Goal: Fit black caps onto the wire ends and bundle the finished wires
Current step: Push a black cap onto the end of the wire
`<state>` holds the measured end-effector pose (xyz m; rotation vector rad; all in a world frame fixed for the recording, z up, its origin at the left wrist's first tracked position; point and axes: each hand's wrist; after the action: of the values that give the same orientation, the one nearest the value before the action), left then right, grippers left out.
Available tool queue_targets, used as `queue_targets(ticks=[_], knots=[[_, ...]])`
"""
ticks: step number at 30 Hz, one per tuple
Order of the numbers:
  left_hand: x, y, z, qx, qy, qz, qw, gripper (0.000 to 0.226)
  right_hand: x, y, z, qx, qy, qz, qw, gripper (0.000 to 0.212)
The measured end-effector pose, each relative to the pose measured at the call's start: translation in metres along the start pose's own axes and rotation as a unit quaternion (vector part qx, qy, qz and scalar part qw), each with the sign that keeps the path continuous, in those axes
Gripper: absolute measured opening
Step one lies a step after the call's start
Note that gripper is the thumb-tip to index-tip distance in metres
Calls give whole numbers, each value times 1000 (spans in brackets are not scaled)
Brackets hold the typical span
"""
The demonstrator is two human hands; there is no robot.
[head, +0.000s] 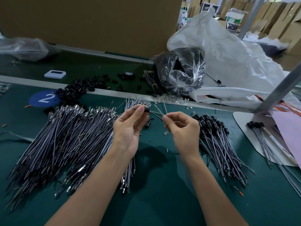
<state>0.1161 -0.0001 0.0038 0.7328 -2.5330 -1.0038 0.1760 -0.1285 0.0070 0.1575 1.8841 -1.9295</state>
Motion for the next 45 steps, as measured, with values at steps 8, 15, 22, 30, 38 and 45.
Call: queue_targets(ticks=[8,15,22,30,38,45], knots=[[1,3,0,5,5,8,1000,9,0,0,-1,29,-29,14,999,22],[0,-1,-1,-33,-19,6,999,11,0,1,0,30,-25,22,999,15],[5,-6,-7,-87,-46,14,995,19,0,1,1,16,-38,28,999,10],[6,-4,-6,-112,-59,18,992,11,3,0,-3,52,-69,63,994,16],[-4,28,15,86,86,-14,992,21,-2,6,6,96,-63,53,992,13],[-4,32,17,71,111,-46,990,19,-4,0,9,-103,-54,-37,992,12]])
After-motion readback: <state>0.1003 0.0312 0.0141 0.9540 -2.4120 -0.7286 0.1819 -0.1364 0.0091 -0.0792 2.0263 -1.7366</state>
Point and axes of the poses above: each hand's wrist, its own x-axis away from the middle knuckle, its own z-axis out of the back of the hand, y = z × x, and after that the axes turned 7 degrees about -x, right-handed
